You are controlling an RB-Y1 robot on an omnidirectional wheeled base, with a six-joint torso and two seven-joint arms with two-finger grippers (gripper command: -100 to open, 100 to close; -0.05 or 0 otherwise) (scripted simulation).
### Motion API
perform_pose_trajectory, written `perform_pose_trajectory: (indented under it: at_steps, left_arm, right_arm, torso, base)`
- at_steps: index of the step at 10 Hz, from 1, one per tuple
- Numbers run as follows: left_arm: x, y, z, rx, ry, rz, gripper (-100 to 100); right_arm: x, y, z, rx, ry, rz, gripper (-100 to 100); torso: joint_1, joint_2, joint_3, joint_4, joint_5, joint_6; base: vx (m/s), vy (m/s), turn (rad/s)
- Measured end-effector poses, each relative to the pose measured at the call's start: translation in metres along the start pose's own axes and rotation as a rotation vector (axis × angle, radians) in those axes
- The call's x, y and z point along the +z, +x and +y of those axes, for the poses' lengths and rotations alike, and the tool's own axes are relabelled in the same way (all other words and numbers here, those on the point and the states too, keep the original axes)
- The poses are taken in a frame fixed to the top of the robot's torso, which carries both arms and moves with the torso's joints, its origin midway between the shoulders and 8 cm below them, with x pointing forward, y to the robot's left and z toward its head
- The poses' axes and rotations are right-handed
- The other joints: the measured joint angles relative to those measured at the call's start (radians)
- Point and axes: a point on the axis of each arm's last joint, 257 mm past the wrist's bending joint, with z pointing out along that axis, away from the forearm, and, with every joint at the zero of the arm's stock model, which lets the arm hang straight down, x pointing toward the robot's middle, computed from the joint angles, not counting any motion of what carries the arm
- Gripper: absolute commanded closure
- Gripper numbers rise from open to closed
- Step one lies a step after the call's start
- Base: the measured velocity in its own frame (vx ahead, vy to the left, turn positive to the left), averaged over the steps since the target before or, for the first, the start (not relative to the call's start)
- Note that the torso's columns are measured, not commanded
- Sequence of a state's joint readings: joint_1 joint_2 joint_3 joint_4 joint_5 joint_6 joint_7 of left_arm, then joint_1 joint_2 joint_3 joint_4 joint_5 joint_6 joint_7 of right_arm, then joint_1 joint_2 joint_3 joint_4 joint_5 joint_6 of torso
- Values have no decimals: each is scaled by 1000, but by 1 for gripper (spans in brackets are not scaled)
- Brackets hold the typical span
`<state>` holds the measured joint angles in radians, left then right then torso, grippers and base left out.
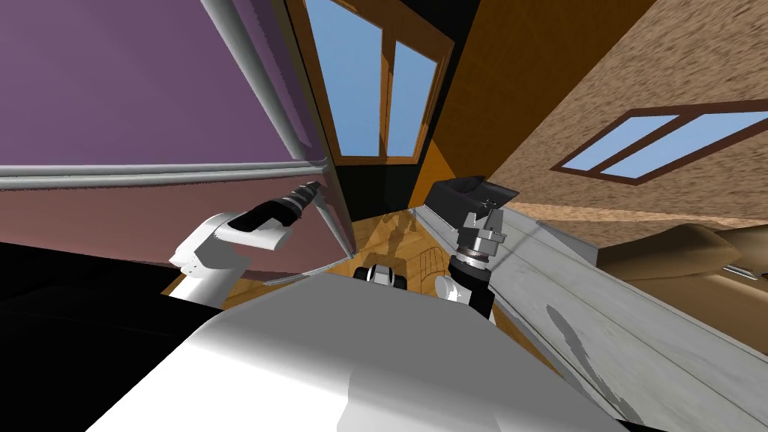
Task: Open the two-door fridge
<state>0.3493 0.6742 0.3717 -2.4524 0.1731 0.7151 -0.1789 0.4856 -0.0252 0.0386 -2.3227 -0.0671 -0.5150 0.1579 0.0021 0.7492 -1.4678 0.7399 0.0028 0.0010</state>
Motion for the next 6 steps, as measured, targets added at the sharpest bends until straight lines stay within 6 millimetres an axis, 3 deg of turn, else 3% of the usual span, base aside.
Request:
perform_pose_trajectory:
  at_steps: [3, 6]
  left_arm:
    - [-7, 27, -24, 1, 56, 72, 100]
    - [-21, 50, -50, 6, 124, 133, 100]
  right_arm:
    - [0, 0, 0, 0, 0, 0, 0]
    - [0, 0, 0, 0, 0, 0, 0]
  torso:
    - [5, -4, -4, 3, -2, -8]
    - [2, -4, -4, 2, -3, -6]
  base:
    - [-356, 85, -84]
    - [-379, 57, -66]
